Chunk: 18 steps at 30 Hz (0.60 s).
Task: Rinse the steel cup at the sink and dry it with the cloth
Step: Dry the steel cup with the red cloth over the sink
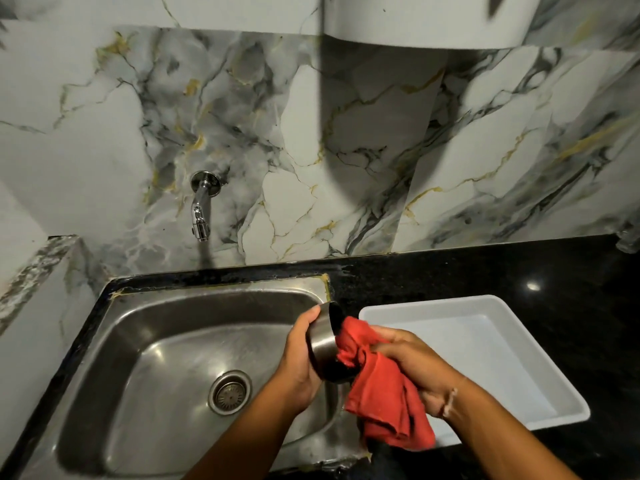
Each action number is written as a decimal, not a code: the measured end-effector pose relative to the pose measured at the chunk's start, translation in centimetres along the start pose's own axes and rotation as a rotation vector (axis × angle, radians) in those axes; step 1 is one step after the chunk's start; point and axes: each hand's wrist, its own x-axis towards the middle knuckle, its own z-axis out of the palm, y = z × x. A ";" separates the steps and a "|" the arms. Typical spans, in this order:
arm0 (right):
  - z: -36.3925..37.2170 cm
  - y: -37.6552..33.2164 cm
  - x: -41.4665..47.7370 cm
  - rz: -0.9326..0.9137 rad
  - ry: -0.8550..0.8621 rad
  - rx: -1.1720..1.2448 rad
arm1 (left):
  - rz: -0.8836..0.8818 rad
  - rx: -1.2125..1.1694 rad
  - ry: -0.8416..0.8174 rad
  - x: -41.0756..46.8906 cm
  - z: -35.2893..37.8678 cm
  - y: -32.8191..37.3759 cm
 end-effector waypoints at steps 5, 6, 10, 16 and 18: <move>2.3 -0.2 -1.4 -0.867 0.346 -1.026 | -0.046 0.043 0.092 -0.1 -0.2 -0.2; 3.0 0.1 -1.4 -0.964 0.334 -1.341 | -0.051 0.046 0.105 -0.1 -0.2 -0.3; 4.1 1.9 -1.6 -0.963 0.268 -1.836 | -0.126 -0.017 0.071 0.0 -0.7 0.4; 1.9 4.5 -2.4 -0.901 0.257 -1.841 | -0.098 -0.210 0.014 0.2 -2.2 1.4; 2.2 4.4 -2.3 -0.911 0.272 -1.780 | -0.118 -0.297 -0.012 0.4 -2.3 1.8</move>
